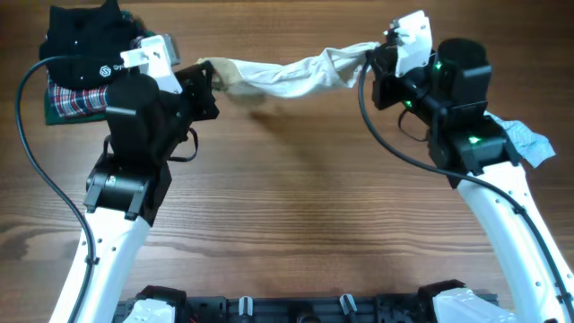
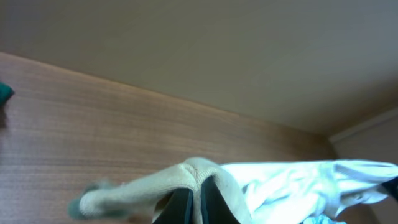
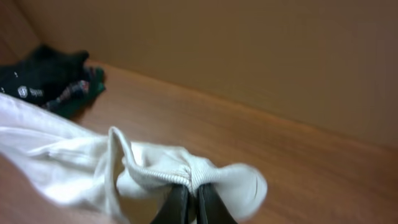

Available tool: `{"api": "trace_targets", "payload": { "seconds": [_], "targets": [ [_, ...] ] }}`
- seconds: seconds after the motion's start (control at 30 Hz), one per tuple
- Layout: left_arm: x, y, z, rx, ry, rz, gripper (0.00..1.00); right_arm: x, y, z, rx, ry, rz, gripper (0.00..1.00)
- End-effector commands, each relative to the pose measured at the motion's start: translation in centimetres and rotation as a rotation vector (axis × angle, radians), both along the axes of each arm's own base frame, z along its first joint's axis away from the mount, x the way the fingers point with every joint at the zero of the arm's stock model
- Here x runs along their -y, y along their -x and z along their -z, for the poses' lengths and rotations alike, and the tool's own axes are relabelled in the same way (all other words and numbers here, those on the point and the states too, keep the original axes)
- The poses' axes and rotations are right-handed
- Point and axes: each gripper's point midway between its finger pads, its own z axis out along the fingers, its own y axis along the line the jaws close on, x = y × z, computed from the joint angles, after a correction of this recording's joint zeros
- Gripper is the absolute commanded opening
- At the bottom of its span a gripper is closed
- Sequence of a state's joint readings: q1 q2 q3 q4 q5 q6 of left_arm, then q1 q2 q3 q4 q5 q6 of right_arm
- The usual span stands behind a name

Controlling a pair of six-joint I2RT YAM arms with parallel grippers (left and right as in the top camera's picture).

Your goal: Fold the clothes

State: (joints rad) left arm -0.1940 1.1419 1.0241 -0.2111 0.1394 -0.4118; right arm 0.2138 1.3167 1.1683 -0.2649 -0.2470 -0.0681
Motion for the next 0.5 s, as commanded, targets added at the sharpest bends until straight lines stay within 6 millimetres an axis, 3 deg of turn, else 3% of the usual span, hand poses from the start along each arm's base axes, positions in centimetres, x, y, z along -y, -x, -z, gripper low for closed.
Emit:
{"api": "trace_targets", "payload": {
  "seconds": [0.0, 0.03, 0.1, 0.2, 0.37, 0.47],
  "targets": [
    [0.3, 1.0, 1.4, -0.073, -0.014, 0.037, 0.04, 0.3, 1.4, 1.2, -0.082, 0.024, -0.012, 0.04],
    [0.3, 1.8, 3.0, -0.145, -0.026, 0.043, 0.04, 0.5, 2.4, 1.9, -0.145, 0.005, 0.004, 0.04],
    [0.4, 3.1, 4.0, -0.206, -0.032, 0.058, 0.04, 0.9, 4.3, 2.0, -0.215, -0.037, 0.034, 0.04],
    [1.2, 5.6, 2.2, -0.180, -0.007, 0.115, 0.04, 1.6, 8.2, 1.1, -0.293, -0.104, 0.072, 0.04],
    [2.6, 13.4, -1.3, -0.145, 0.083, 0.193, 0.04, 1.6, 16.0, 0.1, -0.426, -0.216, 0.050, 0.04],
    [2.8, 15.8, -0.8, -0.187, 0.102, 0.213, 0.04, 2.0, 18.0, 1.0, -0.507, -0.237, 0.086, 0.04]
  ]
}}
